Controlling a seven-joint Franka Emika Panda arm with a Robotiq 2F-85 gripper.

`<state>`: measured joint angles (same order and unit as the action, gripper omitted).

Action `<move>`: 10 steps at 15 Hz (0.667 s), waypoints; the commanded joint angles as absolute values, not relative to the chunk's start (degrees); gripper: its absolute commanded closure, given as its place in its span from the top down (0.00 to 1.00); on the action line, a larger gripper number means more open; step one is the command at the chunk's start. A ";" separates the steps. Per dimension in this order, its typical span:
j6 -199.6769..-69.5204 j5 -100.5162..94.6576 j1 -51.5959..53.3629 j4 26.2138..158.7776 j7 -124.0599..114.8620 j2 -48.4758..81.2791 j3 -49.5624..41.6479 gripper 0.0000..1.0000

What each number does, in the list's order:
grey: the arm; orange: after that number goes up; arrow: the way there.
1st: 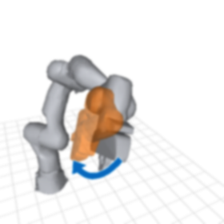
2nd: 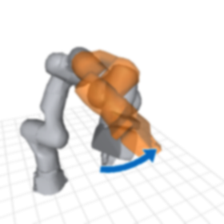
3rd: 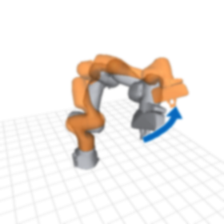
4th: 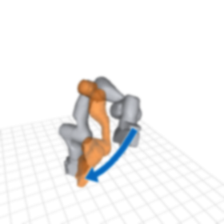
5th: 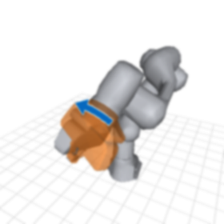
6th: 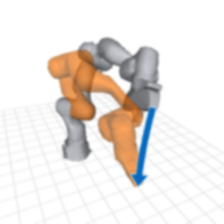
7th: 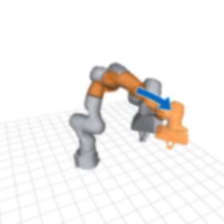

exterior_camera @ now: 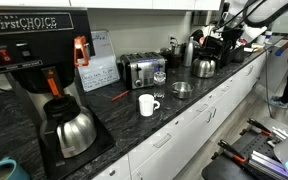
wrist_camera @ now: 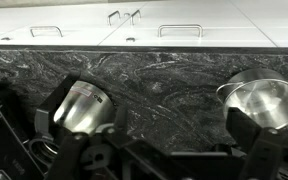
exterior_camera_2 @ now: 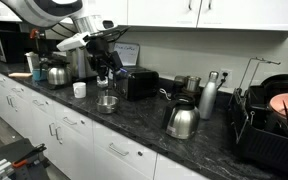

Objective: Pour the contents in the white mug into the silver pot

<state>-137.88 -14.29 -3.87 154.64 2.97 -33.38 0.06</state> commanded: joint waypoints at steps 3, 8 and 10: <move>-138.26 -12.47 -2.32 155.33 3.79 -34.30 -0.33 1.00; -138.82 -4.82 4.71 157.65 6.12 -39.28 -0.79 1.00; -138.94 -1.66 7.72 159.62 5.28 -42.69 0.06 1.00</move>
